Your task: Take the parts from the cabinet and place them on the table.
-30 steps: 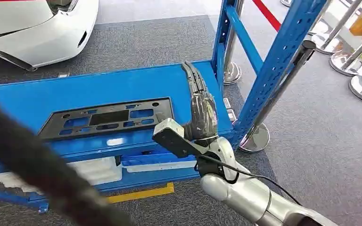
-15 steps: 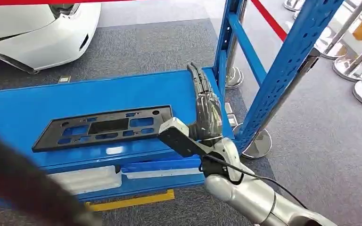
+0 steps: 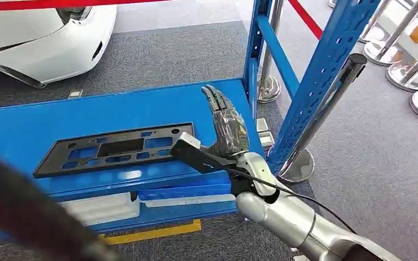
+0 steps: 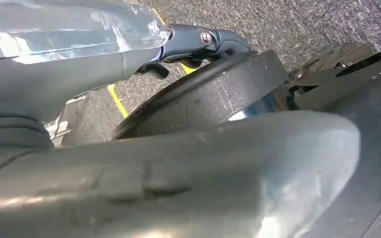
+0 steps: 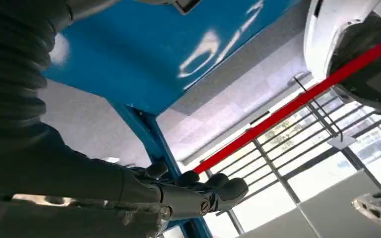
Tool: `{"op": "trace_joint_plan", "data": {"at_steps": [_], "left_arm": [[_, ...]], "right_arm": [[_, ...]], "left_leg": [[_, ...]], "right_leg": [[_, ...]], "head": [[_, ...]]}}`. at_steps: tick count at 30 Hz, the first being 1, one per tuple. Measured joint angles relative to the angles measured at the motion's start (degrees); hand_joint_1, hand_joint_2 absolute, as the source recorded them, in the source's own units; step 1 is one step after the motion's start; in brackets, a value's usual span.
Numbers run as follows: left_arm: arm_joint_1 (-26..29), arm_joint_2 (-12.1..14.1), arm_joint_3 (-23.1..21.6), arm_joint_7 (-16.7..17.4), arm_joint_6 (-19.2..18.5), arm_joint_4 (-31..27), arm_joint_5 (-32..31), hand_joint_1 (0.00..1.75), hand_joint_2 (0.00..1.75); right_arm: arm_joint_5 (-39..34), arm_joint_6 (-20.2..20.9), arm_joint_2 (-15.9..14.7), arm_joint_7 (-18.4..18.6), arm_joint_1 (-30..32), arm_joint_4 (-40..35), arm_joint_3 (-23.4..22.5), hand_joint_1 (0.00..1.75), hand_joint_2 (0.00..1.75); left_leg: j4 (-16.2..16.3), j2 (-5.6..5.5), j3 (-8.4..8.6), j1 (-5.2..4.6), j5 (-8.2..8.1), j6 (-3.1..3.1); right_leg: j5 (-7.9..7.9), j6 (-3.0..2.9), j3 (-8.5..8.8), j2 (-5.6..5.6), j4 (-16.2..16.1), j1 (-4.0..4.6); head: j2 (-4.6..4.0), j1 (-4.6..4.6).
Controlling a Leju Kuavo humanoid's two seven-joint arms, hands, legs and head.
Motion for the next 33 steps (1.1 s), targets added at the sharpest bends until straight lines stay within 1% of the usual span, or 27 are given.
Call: {"op": "trace_joint_plan", "data": {"at_steps": [4,6,8,12,15,20,26,33], "left_arm": [[0.0,0.0,0.0,0.0,-0.7,0.0,-0.5,0.00,0.00],[0.0,0.0,0.0,0.0,-1.0,0.1,-1.1,0.00,0.00],[-0.1,0.0,0.0,0.0,-1.1,0.1,-1.7,0.00,0.00],[-0.1,0.0,0.0,0.0,-1.2,0.1,-2.8,0.00,0.00],[-0.1,0.0,0.0,-0.1,-1.3,0.1,-3.2,0.00,0.00],[-0.1,0.1,0.0,-0.1,-1.3,0.1,-3.3,0.00,0.00],[-0.1,0.1,0.0,-0.1,-1.6,0.1,-3.4,0.00,0.00],[-0.1,0.2,0.0,-0.1,-1.8,0.1,-4.0,0.00,0.00]], "right_arm": [[4.3,6.6,0.0,2.3,-1.9,4.6,1.0,0.00,1.75],[7.1,9.6,0.0,2.7,-3.1,7.9,2.0,0.00,1.75],[10.0,12.8,0.2,2.2,-4.7,12.9,3.9,0.00,1.75],[12.3,16.4,0.5,0.1,-5.8,19.2,7.0,0.00,1.75],[13.5,17.1,0.7,-0.9,-6.0,22.3,8.9,0.00,1.75],[14.4,16.9,1.5,-1.4,-7.3,26.3,12.1,0.00,1.75],[16.9,15.8,2.3,-1.4,-8.4,27.9,14.6,0.00,1.75],[19.1,15.7,2.9,-1.0,-8.9,28.4,16.1,0.00,1.75]], "left_leg": [[0.0,0.00,0.06,0.00,0.00,-0.06],[0.0,-0.02,0.08,0.00,0.00,-0.06],[0.0,-0.04,0.13,0.00,0.00,-0.06],[0.0,-0.11,0.14,-0.03,0.00,-0.06],[0.1,-0.11,0.13,-0.05,0.00,-0.05],[0.1,-0.09,0.17,-0.06,-0.04,-0.05],[0.1,-0.07,0.22,-0.07,-0.05,-0.05],[0.1,-0.07,0.31,-0.07,-0.05,-0.05]], "right_leg": [[0.00,0.00,0.14,-0.01,0.0,-0.03],[0.00,0.00,0.21,-0.09,0.0,-0.07],[0.01,0.00,0.26,-0.13,0.0,-0.15],[0.02,0.02,0.32,-0.23,-0.1,-0.21],[0.02,0.03,0.33,-0.23,-0.1,-0.23],[0.02,0.03,0.32,-0.21,-0.2,-0.24],[0.02,0.04,0.38,-0.19,-0.2,-0.22],[0.02,0.03,0.47,-0.19,-0.2,-0.19]], "head": [[0.00,0.04],[0.00,0.11],[0.00,0.11],[0.00,0.11],[0.00,0.11],[0.00,0.20],[0.00,0.24],[0.00,0.22]]}}
